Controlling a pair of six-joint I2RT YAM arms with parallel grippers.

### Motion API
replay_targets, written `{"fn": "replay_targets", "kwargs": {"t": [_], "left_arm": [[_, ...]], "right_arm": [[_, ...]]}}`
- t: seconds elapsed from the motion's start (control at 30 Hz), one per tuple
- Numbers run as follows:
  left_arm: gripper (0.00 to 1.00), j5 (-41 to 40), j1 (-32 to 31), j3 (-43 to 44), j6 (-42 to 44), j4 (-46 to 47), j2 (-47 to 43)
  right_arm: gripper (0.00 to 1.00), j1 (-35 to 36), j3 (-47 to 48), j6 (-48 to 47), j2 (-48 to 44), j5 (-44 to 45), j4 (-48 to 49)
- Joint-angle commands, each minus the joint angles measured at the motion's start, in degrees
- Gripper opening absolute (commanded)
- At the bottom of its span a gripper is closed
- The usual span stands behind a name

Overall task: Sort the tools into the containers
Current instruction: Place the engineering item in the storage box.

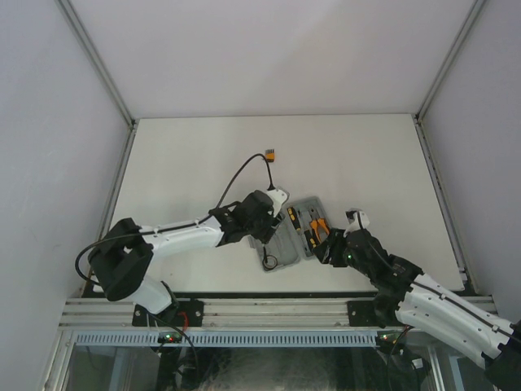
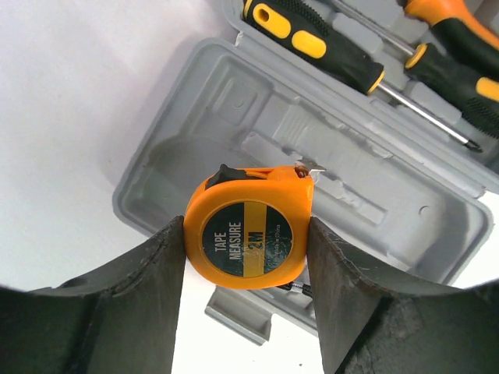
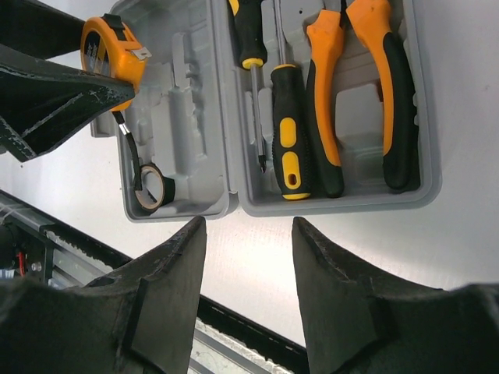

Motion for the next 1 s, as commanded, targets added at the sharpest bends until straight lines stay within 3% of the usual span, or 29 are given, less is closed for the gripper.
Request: {"fn": "replay_targets", "kwargs": {"t": [0.0,0.67,0.97], "left_arm": [[0.00,-2.0,0.3,2.3,9.0,0.5,0.6],[0.00,-3.3,1.6,3.1,18.6,2.2,6.1],[0.01,1.1,3.0,3.3,21.2,1.6,4.1]], "right_arm": [[0.48,-0.2,0.1,0.3,-0.3,-1.0,1.8],[0.48,-0.1,1.8,0.7,-1.2,-3.2,-1.7],[0.48,-0.1,2.5,0.6,-1.1,-3.6,-3.3]]}}
